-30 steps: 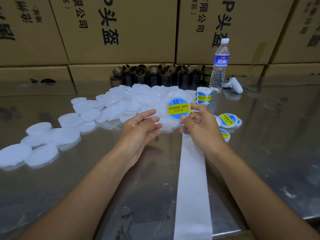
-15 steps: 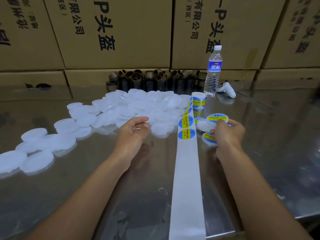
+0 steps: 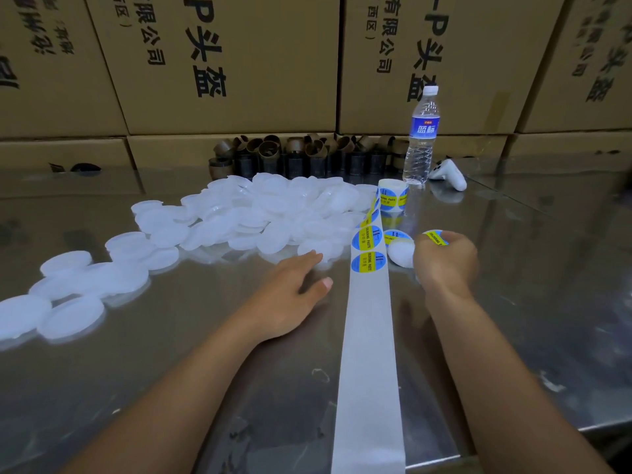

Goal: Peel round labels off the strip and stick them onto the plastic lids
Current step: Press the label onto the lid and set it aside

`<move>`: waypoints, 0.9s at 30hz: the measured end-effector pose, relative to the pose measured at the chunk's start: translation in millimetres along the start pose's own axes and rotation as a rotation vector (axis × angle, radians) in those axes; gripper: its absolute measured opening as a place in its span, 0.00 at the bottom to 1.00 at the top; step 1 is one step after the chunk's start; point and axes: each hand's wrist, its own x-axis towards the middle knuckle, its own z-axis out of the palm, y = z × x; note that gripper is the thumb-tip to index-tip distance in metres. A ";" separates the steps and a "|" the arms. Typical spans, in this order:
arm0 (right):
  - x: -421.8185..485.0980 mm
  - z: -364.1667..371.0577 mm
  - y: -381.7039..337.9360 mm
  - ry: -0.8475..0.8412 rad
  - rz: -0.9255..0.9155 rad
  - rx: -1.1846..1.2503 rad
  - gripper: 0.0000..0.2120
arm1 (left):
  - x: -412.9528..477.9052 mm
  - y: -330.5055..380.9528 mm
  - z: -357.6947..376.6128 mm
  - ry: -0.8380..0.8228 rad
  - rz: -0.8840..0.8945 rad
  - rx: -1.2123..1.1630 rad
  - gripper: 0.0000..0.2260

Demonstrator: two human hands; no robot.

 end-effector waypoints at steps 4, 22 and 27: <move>-4.0 1.4 -1.3 0.008 -0.086 -0.025 0.15 | 0.4 0.7 0.2 0.032 0.009 0.044 0.24; -35.6 26.0 17.5 -0.716 -0.808 -0.597 0.22 | -5.0 6.7 -6.6 0.376 0.047 -0.014 0.09; -37.2 27.1 18.1 -0.744 -0.793 -0.594 0.18 | -2.2 2.5 -7.5 0.324 -0.027 0.045 0.14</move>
